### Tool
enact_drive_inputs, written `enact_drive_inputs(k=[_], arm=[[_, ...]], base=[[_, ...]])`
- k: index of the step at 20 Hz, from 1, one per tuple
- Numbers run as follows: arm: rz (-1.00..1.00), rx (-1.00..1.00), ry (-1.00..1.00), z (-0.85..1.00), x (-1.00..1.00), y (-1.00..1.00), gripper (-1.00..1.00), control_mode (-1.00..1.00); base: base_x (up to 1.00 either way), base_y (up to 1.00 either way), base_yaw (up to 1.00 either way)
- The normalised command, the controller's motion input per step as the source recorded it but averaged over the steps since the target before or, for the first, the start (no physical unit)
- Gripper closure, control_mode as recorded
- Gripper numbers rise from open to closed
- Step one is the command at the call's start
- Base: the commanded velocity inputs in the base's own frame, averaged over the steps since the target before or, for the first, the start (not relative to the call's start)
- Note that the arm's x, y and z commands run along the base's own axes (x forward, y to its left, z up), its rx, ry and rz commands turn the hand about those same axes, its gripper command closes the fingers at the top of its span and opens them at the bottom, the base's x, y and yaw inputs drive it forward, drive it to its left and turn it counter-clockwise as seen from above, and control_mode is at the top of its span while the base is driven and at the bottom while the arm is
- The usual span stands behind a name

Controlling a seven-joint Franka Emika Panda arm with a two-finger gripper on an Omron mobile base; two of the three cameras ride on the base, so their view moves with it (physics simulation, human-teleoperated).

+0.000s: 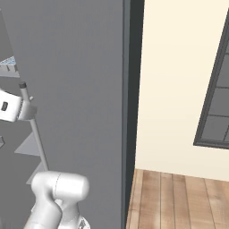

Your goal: Open the freezer door, pick up the ice cube tray from the freezer, and place it on the dining counter.

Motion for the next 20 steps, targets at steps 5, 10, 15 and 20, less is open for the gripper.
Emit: enact_drive_inputs(k=[5,10,15,20], arm=[[-0.12,-0.25,0.07,0.0,-0.1,-0.36,-1.0,-1.0],[0.0,-0.25,0.0,0.0,-0.22,-0.32,-1.0,-1.0],[0.0,-0.14,0.0,0.0,-0.21,-0.38,-1.0,-1.0],[0.0,-0.01,0.0,-0.02,-0.03,-0.14,-1.0,-1.0]], base=[[0.0,0.0,0.0],[0.0,0.0,0.0],[0.0,0.0,0.0],[0.0,0.0,0.0]])
